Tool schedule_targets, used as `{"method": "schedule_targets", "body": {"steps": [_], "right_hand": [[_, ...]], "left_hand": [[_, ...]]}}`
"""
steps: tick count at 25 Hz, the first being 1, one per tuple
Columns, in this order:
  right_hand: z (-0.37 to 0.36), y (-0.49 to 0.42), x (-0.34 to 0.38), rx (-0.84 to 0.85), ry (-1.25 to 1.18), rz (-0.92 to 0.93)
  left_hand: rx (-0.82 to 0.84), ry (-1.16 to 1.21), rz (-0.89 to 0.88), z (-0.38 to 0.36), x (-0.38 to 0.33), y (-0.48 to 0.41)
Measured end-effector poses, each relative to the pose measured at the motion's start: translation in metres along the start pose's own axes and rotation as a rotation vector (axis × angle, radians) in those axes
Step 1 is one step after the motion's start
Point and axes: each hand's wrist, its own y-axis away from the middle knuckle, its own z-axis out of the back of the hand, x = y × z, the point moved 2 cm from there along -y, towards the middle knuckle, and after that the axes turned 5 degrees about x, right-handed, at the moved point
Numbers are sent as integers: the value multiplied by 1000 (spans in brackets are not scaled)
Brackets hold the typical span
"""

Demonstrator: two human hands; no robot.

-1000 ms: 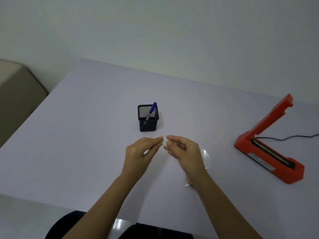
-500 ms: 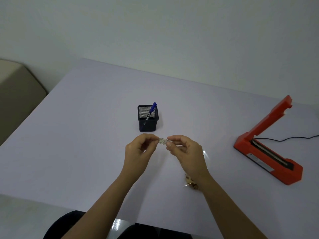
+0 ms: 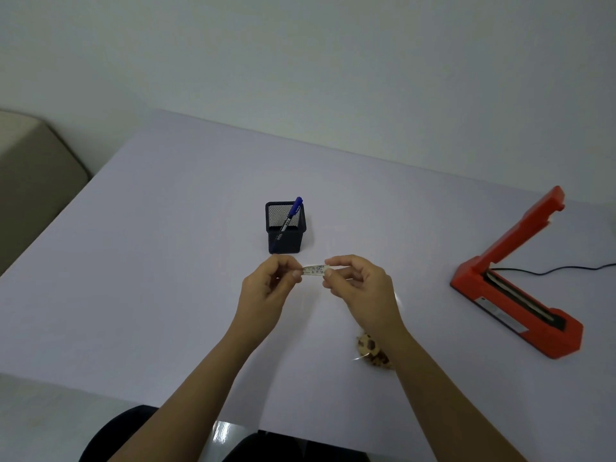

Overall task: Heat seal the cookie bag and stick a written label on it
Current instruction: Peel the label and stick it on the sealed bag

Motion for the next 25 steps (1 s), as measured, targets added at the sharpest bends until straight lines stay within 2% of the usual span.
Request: {"method": "schedule_targets", "body": {"steps": [10,16,20,25], "right_hand": [[-5,-13,-5,106,-98,-19],[-8,-22,-7,197,-258,-192],[-11,-30,-12,316,-369,-320],[-11,-44,-18,439,-325,-393]], "left_hand": [[69,-54,-22,7,3,-6],[86,-158,-71,14,10,-10],[80,-213,-102,19,16,-16],[100,-337,-130,28,26,-27]]}}
